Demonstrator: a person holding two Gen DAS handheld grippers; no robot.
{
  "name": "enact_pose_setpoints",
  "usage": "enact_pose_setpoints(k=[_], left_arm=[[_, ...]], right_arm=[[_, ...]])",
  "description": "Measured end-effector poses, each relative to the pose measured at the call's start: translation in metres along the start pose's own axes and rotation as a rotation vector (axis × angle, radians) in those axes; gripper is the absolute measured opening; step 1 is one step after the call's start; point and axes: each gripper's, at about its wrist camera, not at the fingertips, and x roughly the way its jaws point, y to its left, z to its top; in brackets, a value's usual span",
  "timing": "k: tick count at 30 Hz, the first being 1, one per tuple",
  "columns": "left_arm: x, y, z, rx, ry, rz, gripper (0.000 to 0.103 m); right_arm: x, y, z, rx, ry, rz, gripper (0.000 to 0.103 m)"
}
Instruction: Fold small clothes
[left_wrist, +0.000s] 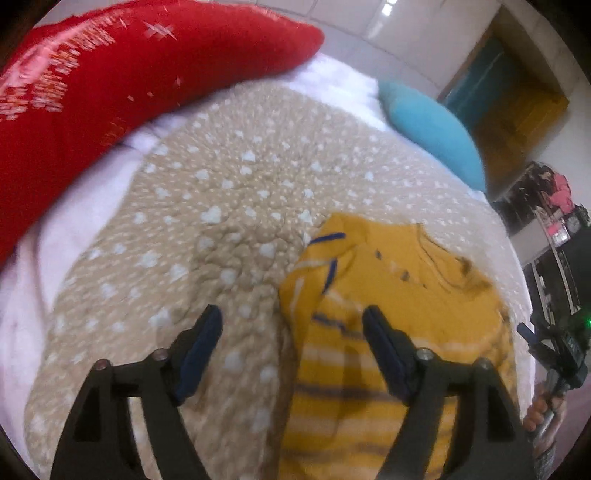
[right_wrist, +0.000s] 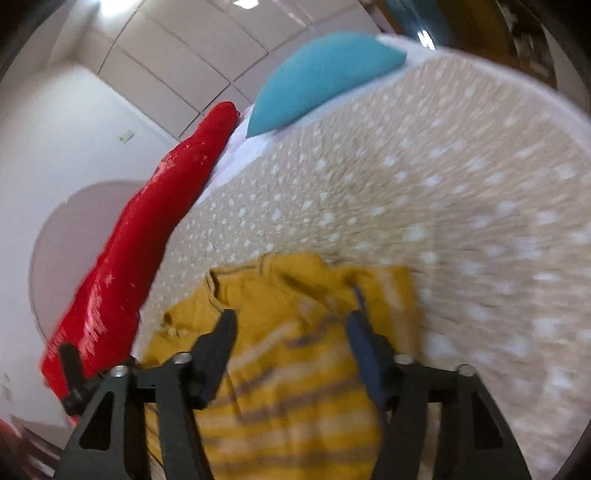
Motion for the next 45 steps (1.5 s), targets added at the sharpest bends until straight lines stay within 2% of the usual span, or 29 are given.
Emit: enact_pose_setpoints(k=[5, 9, 10, 11, 12, 14, 16, 18, 19, 20, 22, 24, 26, 28, 31, 34, 38, 42, 45], left_arm=[[-0.023, 0.004, -0.046, 0.04, 0.037, -0.065, 0.088], [0.001, 0.001, -0.082, 0.059, 0.132, -0.07, 0.088], [0.005, 0.0, -0.088, 0.064, 0.14, -0.038, 0.076], [0.003, -0.002, -0.09, 0.083, 0.13, 0.027, 0.068], [0.0, -0.002, -0.09, 0.086, 0.128, 0.056, 0.054], [-0.011, 0.007, -0.088, 0.048, 0.128, 0.072, 0.051], [-0.025, 0.017, -0.087, 0.011, 0.113, 0.101, 0.051], [-0.037, 0.021, -0.088, -0.004, 0.092, 0.089, 0.052], [-0.045, 0.02, -0.091, -0.008, 0.075, 0.082, 0.052], [-0.052, 0.019, -0.092, -0.008, 0.06, 0.087, 0.053], [-0.066, 0.018, -0.1, -0.008, 0.023, 0.106, 0.059], [-0.072, 0.016, -0.105, -0.013, 0.001, 0.113, 0.067], [-0.075, 0.014, -0.112, -0.019, -0.012, 0.109, 0.07], [-0.074, 0.013, -0.117, -0.026, -0.007, 0.098, 0.07], [-0.074, 0.017, -0.126, -0.04, 0.001, 0.08, 0.07], [-0.084, 0.022, -0.132, -0.041, -0.023, 0.092, 0.07], [-0.101, 0.044, -0.142, -0.094, -0.069, 0.097, 0.076], [-0.113, 0.071, -0.147, -0.153, -0.091, 0.098, 0.076], [-0.121, 0.093, -0.151, -0.198, -0.112, 0.105, 0.076]], right_arm=[[-0.06, -0.018, -0.05, -0.032, 0.037, -0.014, 0.076], [-0.061, -0.027, -0.093, -0.047, 0.105, -0.004, 0.075], [-0.051, -0.03, -0.106, -0.05, 0.145, -0.004, 0.053], [-0.044, -0.033, -0.112, -0.041, 0.172, -0.024, 0.017], [-0.042, -0.037, -0.114, -0.028, 0.174, -0.058, 0.016], [-0.05, -0.054, -0.115, 0.06, 0.151, -0.049, 0.012], [-0.058, -0.06, -0.117, 0.084, 0.134, -0.086, 0.012], [-0.067, -0.057, -0.119, 0.068, 0.132, -0.119, 0.015], [-0.072, -0.052, -0.119, 0.049, 0.125, -0.128, 0.022], [-0.08, -0.043, -0.12, 0.022, 0.104, -0.144, 0.024], [-0.093, -0.028, -0.121, -0.014, 0.068, -0.161, 0.03], [-0.105, -0.008, -0.12, -0.054, 0.031, -0.153, 0.038], [-0.107, 0.019, -0.122, -0.133, 0.024, -0.142, 0.049], [-0.101, 0.042, -0.127, -0.204, 0.042, -0.126, 0.05], [-0.081, 0.076, -0.139, -0.308, 0.088, -0.087, 0.051], [-0.052, 0.119, -0.154, -0.417, 0.156, -0.055, 0.054], [-0.01, 0.187, -0.189, -0.636, 0.244, -0.029, 0.066], [0.036, 0.241, -0.231, -0.833, 0.304, -0.043, 0.068], [0.071, 0.27, -0.258, -0.957, 0.318, -0.095, 0.068]])
